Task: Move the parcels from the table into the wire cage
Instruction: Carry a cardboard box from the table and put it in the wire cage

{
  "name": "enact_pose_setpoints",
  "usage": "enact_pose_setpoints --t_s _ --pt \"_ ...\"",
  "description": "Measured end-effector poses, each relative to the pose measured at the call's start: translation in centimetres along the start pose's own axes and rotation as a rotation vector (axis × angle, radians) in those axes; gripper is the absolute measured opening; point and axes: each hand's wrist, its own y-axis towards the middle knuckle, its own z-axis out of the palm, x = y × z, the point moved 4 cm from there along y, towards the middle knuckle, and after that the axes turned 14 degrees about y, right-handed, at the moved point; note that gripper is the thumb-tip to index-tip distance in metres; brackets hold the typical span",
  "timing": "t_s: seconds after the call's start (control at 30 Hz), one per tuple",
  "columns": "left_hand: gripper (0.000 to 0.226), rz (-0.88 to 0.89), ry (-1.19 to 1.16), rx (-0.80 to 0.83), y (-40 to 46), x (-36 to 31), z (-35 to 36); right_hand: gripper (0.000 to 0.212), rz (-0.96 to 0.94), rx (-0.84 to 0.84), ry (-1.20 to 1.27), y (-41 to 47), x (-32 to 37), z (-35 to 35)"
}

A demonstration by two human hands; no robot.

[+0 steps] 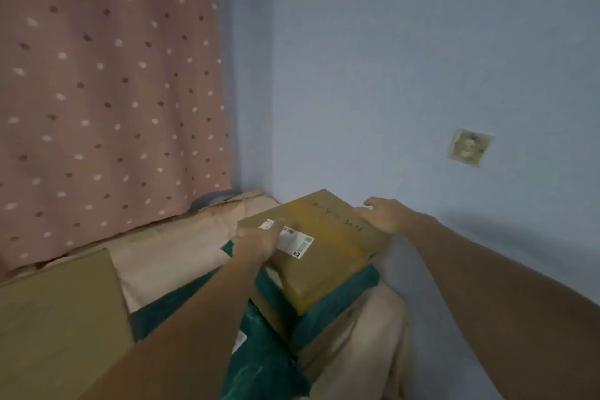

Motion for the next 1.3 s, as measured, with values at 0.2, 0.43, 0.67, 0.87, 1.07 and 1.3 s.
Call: enact_pose_setpoints --t_s 0.2,0.43,0.67,0.87,1.07,1.3 --pt "0.151 -0.191 -0.329 0.027 0.4 2.6 4.7 0.079 0.066 0.153 -0.012 6.1 -3.5 1.3" --pt "0.108 -0.142 -0.359 -0.022 1.5 2.0 5.6 0.076 0.092 0.250 0.094 9.1 -4.9 2.8" --pt "0.055 0.060 -0.404 -0.057 -0.5 -5.0 0.9 0.086 0.160 0.168 0.431 8.0 -4.4 -2.4" --pt "0.044 0.215 -0.424 0.302 -1.5 -13.2 -2.7 0.073 0.300 0.055 0.923 1.3 -6.5 -10.2" --pt "0.046 0.347 -0.287 0.596 -4.5 -21.3 3.1 0.053 0.385 -0.249 1.098 -11.2 -12.2 -15.0" --pt "0.039 0.578 -0.104 0.991 -19.1 -27.6 15.5 0.062 0.559 -0.663 1.162 -34.8 -21.2 -17.5"
